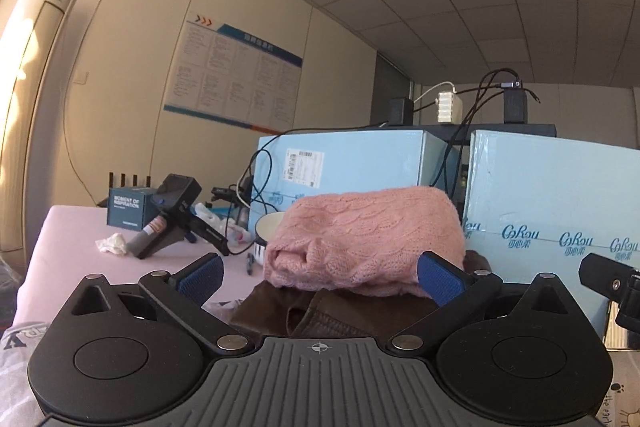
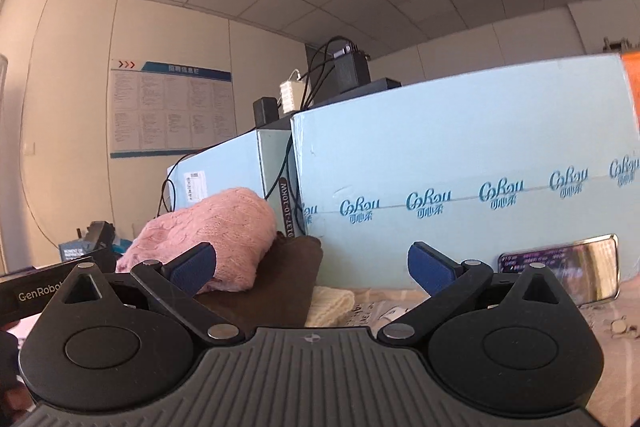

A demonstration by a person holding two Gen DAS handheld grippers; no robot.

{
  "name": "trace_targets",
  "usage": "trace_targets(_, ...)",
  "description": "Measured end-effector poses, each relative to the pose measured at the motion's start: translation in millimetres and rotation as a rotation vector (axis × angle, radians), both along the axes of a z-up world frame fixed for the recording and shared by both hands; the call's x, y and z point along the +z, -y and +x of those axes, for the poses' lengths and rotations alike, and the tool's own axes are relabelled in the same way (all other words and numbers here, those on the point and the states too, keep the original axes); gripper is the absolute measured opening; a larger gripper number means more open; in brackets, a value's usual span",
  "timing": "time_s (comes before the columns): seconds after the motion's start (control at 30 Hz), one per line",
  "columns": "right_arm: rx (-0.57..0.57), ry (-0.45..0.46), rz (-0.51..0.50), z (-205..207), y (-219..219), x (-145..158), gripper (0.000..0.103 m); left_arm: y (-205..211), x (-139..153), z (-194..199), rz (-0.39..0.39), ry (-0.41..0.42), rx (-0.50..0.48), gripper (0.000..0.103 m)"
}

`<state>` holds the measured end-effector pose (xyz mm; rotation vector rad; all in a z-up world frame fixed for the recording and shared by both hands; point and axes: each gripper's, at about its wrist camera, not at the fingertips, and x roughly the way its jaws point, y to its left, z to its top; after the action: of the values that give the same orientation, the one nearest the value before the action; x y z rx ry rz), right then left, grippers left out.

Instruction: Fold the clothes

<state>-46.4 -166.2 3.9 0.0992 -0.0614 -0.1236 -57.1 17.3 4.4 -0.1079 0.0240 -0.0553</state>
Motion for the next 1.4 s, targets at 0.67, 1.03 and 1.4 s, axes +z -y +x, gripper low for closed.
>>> trace_targets(0.67,-0.031,0.025,-0.087,3.5,-6.8,-11.1,0.103,9.9,-1.4,-6.5,0.059,0.072,0.038,0.103)
trace_targets(1.03,-0.035,0.018,-0.079,5.3,-5.9,-11.1,0.103,10.9,-1.5,-4.6,0.061,0.060,0.024,0.103)
trace_targets(1.4,-0.037,0.012,-0.074,6.9,-6.0,-11.8,0.103,10.4,-1.6,-3.2,0.059,0.052,0.014,0.103)
